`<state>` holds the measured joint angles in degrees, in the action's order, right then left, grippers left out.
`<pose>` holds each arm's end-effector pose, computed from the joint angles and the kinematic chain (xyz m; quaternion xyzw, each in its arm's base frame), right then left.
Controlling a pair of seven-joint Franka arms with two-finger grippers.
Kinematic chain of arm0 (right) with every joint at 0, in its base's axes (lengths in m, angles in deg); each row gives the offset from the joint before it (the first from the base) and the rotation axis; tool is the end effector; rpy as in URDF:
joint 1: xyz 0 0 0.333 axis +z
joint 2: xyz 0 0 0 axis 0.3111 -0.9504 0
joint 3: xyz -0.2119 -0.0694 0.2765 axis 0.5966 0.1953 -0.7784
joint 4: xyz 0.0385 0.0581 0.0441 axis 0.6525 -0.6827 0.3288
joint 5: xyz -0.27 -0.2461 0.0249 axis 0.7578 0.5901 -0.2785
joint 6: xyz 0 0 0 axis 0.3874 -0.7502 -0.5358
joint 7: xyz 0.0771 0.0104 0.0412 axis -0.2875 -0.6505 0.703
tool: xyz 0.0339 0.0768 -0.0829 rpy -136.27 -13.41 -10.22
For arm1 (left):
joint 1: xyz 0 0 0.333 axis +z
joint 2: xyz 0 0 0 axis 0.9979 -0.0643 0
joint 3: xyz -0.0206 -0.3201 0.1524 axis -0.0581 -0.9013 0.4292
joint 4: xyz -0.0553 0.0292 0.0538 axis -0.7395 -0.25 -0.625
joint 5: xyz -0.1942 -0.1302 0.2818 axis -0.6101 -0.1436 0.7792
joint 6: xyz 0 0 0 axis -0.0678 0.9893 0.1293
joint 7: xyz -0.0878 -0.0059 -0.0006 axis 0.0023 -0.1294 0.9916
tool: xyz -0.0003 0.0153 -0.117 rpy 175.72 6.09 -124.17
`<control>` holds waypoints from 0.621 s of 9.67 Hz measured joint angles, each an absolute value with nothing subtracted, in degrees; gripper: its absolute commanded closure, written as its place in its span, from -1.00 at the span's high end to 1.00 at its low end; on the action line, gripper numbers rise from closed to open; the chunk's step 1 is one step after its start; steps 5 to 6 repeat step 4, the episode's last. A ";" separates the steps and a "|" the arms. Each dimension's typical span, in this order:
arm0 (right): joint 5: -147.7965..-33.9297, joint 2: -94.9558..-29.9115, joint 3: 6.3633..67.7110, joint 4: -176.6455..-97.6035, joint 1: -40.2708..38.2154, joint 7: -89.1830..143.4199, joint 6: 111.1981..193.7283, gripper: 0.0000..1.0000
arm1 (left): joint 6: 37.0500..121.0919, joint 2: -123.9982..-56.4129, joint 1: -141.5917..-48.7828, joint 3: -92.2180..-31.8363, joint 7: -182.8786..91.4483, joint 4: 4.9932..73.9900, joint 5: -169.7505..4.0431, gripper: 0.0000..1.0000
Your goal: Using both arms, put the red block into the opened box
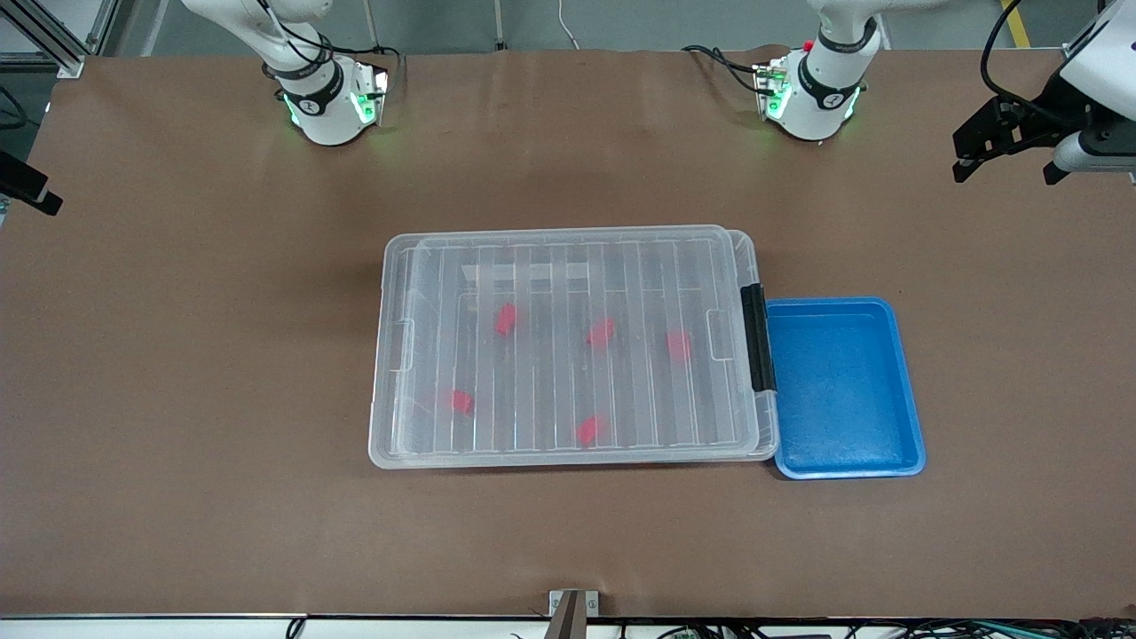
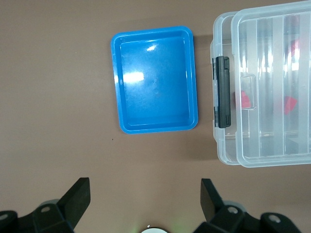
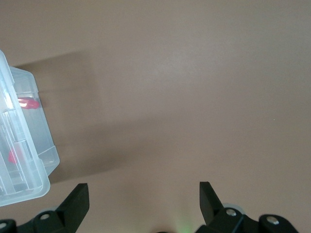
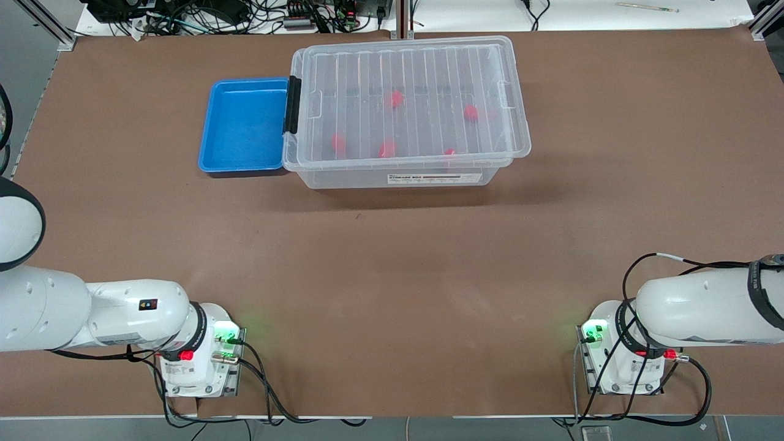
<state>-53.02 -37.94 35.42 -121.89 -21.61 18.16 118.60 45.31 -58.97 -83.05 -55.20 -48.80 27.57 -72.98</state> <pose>0.5011 -0.0668 0.6978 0.9950 -0.0991 -0.0097 0.0070 0.4747 -0.0730 0.7086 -0.9990 0.0403 -0.0107 0.0163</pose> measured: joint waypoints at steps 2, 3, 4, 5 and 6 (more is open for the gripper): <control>-53.02 -38.22 36.02 -122.26 -21.67 18.57 119.36 1.00 | 45.31 -59.11 -83.05 -55.22 -48.80 27.56 -72.98 1.00; -53.02 -38.24 36.12 -122.25 -21.69 18.94 119.39 1.00 | 45.31 -59.32 -83.05 -55.21 -48.80 27.56 -72.98 1.00; -53.04 -38.24 36.11 -122.25 -21.68 19.06 119.45 1.00 | 45.31 -59.53 -83.04 -55.21 -48.80 27.57 -72.98 1.00; -53.04 -38.24 36.11 -122.25 -21.68 19.06 119.45 1.00 | 45.31 -59.53 -83.04 -55.21 -48.80 27.57 -72.98 1.00; -53.04 -38.24 36.11 -122.25 -21.68 19.06 119.45 1.00 | 45.31 -59.53 -83.04 -55.21 -48.80 27.57 -72.98 1.00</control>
